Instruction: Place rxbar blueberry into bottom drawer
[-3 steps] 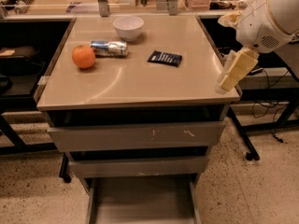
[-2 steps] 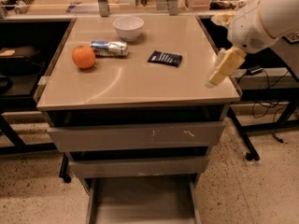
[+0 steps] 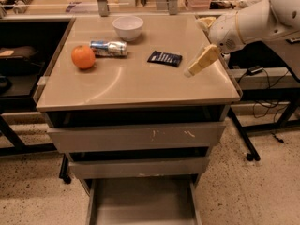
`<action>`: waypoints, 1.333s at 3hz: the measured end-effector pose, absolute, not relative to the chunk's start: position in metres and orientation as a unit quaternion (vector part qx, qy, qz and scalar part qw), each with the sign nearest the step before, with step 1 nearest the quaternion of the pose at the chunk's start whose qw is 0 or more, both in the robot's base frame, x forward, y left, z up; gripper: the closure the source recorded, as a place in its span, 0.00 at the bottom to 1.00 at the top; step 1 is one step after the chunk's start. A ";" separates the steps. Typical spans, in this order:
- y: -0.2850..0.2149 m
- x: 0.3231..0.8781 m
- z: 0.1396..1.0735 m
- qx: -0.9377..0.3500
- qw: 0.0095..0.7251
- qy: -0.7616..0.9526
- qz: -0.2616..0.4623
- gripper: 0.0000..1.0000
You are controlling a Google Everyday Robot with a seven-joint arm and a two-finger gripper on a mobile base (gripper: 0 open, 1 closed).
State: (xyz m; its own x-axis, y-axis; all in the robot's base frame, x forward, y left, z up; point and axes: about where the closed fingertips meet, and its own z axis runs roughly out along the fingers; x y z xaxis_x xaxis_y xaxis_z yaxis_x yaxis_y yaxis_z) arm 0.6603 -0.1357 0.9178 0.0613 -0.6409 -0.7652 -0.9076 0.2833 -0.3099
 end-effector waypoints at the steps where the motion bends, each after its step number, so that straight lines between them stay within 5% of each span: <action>1: -0.127 0.686 0.886 -0.565 0.437 0.672 0.195 0.00; 4: -0.101 0.725 0.878 -0.557 0.453 0.661 0.217 0.00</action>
Offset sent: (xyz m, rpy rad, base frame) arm 0.0198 0.0078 -0.0235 0.0538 0.0518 0.0161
